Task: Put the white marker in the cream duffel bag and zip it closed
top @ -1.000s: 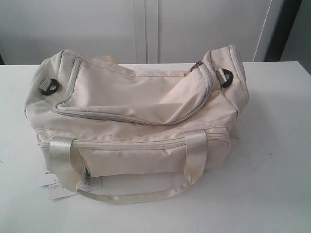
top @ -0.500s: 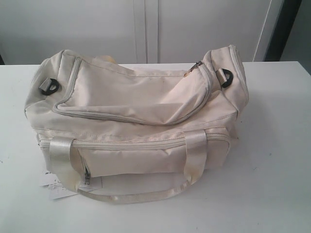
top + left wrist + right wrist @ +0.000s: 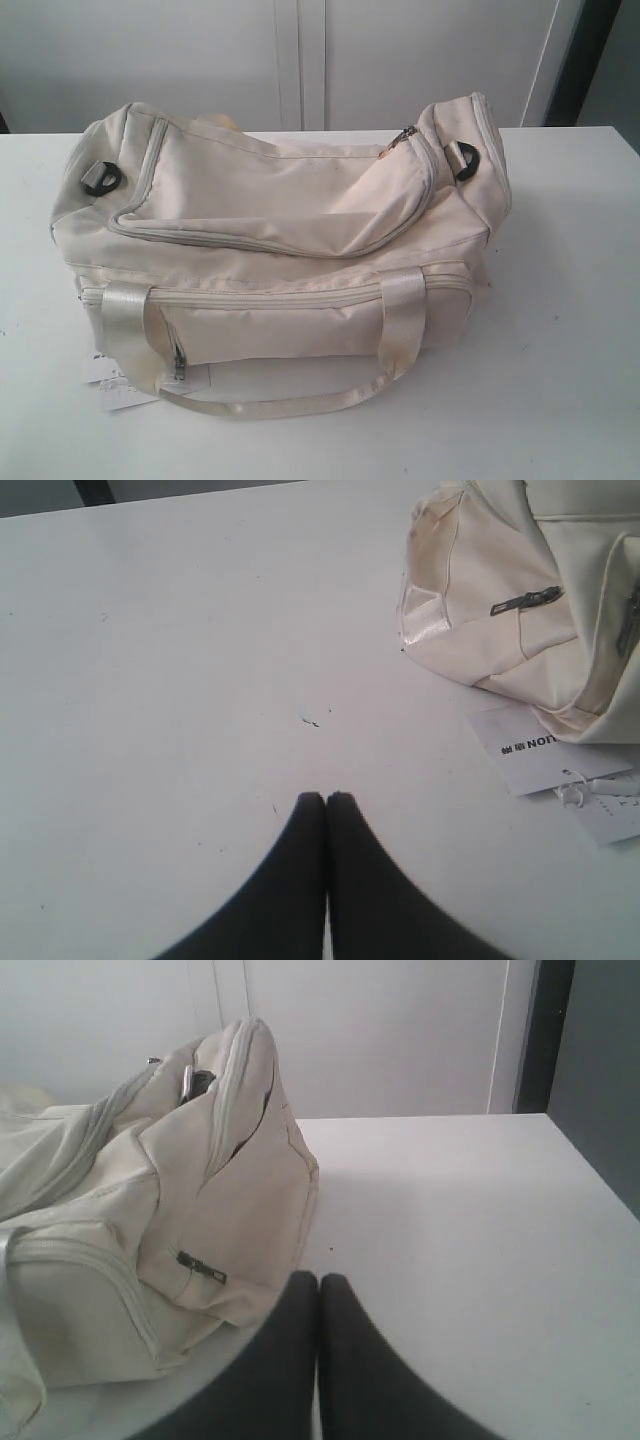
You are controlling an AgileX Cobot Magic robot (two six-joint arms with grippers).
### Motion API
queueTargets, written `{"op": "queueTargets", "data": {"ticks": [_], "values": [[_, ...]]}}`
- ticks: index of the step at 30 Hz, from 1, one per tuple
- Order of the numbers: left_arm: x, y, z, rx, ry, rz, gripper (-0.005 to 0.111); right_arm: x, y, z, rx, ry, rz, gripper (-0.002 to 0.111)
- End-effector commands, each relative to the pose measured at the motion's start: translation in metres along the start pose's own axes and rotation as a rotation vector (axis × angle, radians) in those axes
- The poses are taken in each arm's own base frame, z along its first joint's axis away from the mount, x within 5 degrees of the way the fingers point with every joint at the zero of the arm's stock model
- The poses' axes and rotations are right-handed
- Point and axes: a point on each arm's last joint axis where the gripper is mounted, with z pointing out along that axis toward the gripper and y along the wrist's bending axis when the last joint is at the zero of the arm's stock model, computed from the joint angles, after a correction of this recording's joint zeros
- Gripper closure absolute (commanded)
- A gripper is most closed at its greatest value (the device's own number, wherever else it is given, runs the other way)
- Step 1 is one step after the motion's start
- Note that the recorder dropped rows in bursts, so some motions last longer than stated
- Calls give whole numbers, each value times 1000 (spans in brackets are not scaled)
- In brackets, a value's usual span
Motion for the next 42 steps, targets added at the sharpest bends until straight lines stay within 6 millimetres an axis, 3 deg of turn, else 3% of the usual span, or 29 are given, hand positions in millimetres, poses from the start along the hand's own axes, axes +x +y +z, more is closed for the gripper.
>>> {"op": "queueTargets", "data": {"ticks": [1,8,42], "values": [[1,0,0,2,-4,-3,107,19,-2,3,2,25,-10,108],[1,0,0,2,-4,-3,107,31,-3,5,7,81,-19,108],[1,0,0,2,-4,-3,107,30,-4,5,15,77,-46,108]]}}
